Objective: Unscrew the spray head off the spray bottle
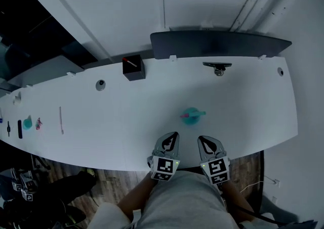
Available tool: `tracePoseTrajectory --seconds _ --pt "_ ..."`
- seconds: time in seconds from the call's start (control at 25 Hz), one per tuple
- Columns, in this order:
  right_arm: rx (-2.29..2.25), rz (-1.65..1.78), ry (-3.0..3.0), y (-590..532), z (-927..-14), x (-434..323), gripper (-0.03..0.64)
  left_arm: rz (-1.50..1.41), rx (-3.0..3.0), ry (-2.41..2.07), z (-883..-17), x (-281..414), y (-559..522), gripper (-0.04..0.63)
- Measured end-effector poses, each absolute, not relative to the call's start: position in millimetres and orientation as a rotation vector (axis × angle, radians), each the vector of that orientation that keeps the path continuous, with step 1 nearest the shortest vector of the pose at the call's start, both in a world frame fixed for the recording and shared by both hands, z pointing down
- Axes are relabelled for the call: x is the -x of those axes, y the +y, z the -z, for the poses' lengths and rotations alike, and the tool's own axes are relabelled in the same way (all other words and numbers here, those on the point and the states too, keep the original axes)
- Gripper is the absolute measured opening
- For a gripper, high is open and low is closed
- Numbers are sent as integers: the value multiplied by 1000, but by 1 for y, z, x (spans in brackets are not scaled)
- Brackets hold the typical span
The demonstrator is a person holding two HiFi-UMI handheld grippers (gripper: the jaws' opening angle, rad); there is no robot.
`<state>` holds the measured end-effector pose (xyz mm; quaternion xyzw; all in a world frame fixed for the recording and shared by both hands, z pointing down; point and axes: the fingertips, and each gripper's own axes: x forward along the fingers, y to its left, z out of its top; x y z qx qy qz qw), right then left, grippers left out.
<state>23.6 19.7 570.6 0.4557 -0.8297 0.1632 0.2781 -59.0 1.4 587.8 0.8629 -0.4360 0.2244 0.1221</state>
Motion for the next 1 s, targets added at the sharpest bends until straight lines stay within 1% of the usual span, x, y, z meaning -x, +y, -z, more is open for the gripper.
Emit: tracePoseTrajectory --seconds 0.12,0.28,0.44,0.56,0.76,1.0 --pt "-1163 -443 -2264 21 -570 -37 2 -705 -2428 -1308 -601 49 8 3" --pt "-1087 -403 -2317 11 -571 -48 2 -735 -2380 -1375 -595 41 3 3" --pt "-1023 -409 -2360 -4 -591 -51 2 -783 -2341 -1442 -599 35 0 3" --pt "-1035 -481 -2339 -4 -599 -46 2 -870 -2333 -1418 -604 35 7 3" --pt "-1083 -558 -2265 -13 -609 -51 2 -926 -2329 -1358 -613 36 5 3" --pt "-1104 -403 -2198 -16 -607 -53 3 -927 -2368 -1294 -617 36 -8 3"
